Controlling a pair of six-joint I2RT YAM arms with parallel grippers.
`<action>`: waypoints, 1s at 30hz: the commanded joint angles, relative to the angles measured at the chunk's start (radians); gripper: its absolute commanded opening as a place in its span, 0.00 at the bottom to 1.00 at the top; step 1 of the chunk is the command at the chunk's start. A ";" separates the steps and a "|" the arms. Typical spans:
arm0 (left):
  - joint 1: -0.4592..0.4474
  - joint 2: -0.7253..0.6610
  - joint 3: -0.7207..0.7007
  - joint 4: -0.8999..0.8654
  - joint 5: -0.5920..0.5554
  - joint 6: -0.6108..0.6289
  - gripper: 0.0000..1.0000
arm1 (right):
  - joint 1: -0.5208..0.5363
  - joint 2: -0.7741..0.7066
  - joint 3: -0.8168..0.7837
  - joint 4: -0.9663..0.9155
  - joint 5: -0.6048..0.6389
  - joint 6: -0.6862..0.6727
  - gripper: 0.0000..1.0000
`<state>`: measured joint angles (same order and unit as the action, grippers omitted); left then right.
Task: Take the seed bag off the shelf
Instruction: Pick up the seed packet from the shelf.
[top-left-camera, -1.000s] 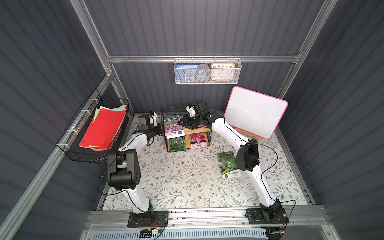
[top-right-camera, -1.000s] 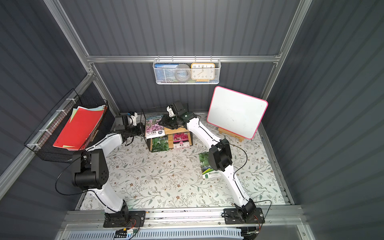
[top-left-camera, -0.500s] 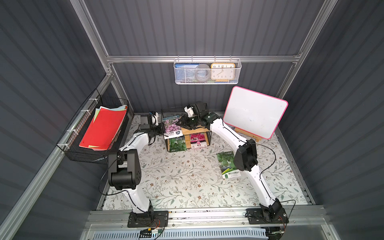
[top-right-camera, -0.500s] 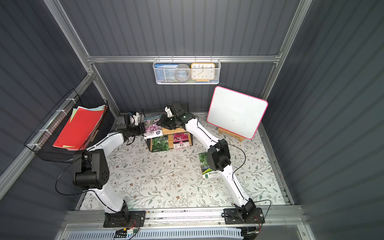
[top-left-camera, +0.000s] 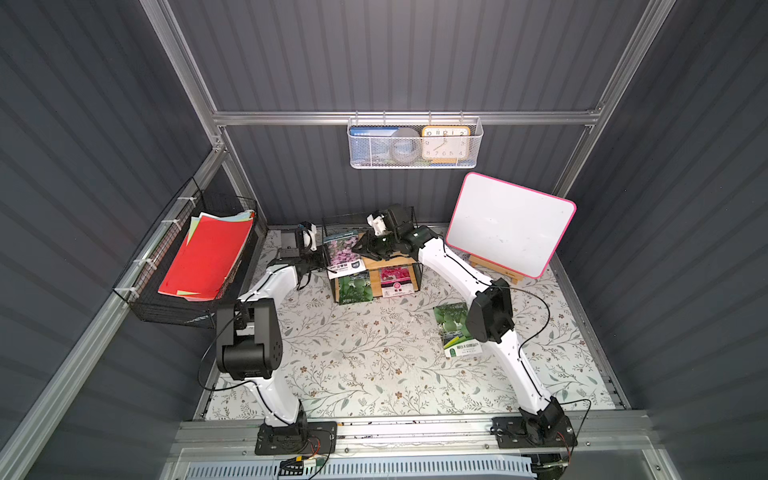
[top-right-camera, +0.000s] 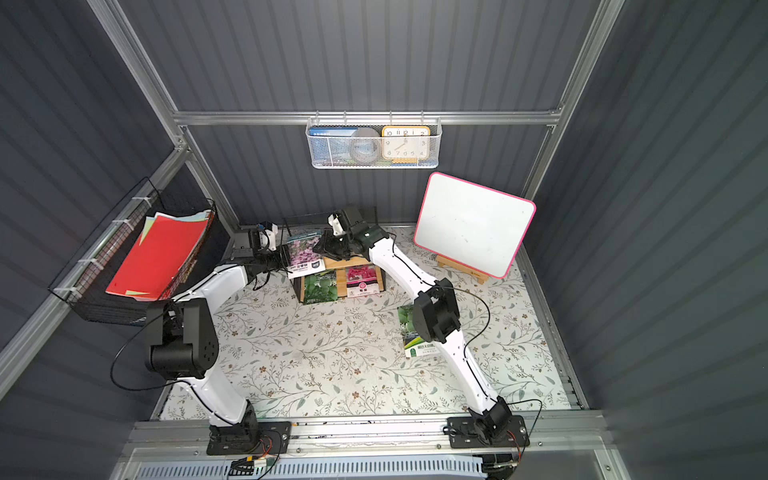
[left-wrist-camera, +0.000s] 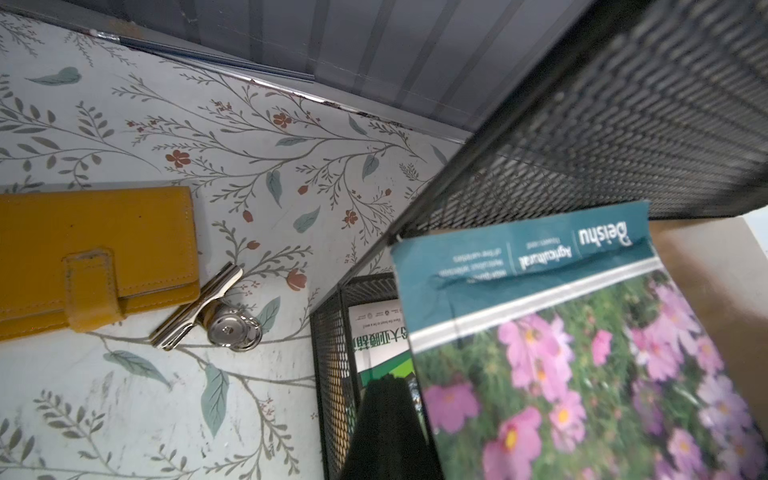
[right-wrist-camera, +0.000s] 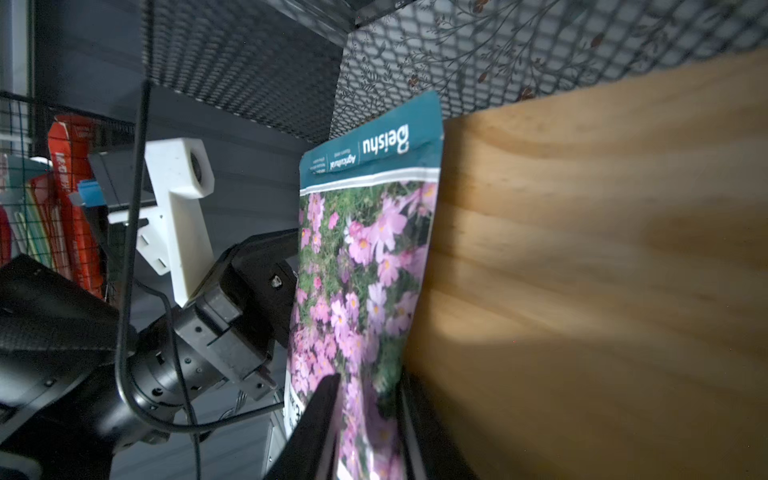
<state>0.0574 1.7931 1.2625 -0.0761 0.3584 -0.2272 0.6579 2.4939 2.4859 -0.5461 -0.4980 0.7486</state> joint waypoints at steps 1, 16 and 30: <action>-0.018 0.017 0.032 -0.008 0.017 0.017 0.00 | 0.014 0.049 0.008 -0.045 -0.003 0.000 0.20; -0.018 -0.010 0.034 -0.038 0.017 0.039 0.00 | 0.011 0.005 0.007 -0.042 0.010 -0.010 0.00; -0.018 -0.159 0.046 -0.038 -0.170 0.007 0.00 | -0.035 -0.308 -0.262 0.050 0.036 -0.062 0.00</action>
<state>0.0502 1.6928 1.2701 -0.1089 0.2481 -0.2127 0.6319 2.2410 2.2547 -0.5327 -0.4702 0.7185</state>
